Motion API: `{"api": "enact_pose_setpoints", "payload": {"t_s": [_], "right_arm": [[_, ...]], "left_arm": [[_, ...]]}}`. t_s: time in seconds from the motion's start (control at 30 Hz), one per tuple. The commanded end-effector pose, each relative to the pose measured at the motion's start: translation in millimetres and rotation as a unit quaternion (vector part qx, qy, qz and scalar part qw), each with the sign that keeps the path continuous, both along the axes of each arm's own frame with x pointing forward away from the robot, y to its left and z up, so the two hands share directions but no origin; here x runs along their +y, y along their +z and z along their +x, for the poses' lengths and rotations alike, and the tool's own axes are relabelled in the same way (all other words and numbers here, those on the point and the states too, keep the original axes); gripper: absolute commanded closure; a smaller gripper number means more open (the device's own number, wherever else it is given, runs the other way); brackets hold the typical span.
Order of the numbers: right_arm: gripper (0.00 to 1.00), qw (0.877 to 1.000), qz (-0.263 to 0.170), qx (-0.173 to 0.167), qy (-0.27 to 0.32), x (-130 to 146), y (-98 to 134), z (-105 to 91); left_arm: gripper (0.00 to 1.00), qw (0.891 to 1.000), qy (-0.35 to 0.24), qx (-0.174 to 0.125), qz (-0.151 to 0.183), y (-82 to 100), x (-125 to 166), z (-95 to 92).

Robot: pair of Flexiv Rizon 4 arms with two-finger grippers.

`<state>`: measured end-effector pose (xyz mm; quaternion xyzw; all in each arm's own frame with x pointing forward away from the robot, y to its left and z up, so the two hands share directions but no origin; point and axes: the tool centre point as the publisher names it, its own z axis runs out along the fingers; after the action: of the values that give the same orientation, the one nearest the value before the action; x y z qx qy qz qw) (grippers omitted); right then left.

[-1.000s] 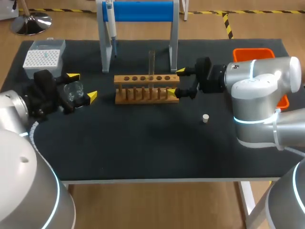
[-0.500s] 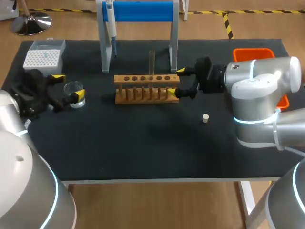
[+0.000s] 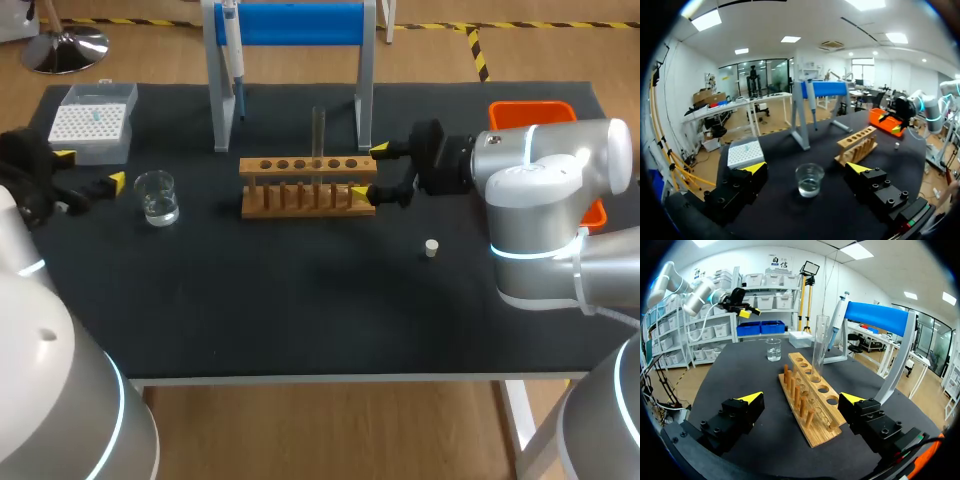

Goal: Invert the test tube, pick up the pipette, mount the tip to pipette, aspirate from beaker and dispense into the tube, eject the tip, return the pipette, and cap with the stopper.

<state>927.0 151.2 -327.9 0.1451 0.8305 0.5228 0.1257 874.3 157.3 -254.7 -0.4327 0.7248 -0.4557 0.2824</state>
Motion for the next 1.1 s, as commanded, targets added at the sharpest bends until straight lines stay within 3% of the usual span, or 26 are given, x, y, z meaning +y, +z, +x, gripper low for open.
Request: {"api": "enact_pose_setpoints", "payload": {"t_s": [0.03, 0.37, 1.1], "right_arm": [[0.0, 1.0, 0.001, -0.001, 0.0, -1, 0, -0.4], [0.0, 1.0, 0.001, -0.001, 0.0, -1, 0, -0.4], [0.0, 1.0, 0.001, -0.001, 0.0, -1, 0, -0.4]], "left_arm": [[0.0, 1.0, 0.02, 0.011, 0.009, -0.8, 14, 18.9], [0.0, 0.998, 0.043, 0.029, 0.031, -8.1, 45, 44.7], [0.0, 0.996, 0.072, 0.039, 0.018, -33.8, 77, 120.9]]}}
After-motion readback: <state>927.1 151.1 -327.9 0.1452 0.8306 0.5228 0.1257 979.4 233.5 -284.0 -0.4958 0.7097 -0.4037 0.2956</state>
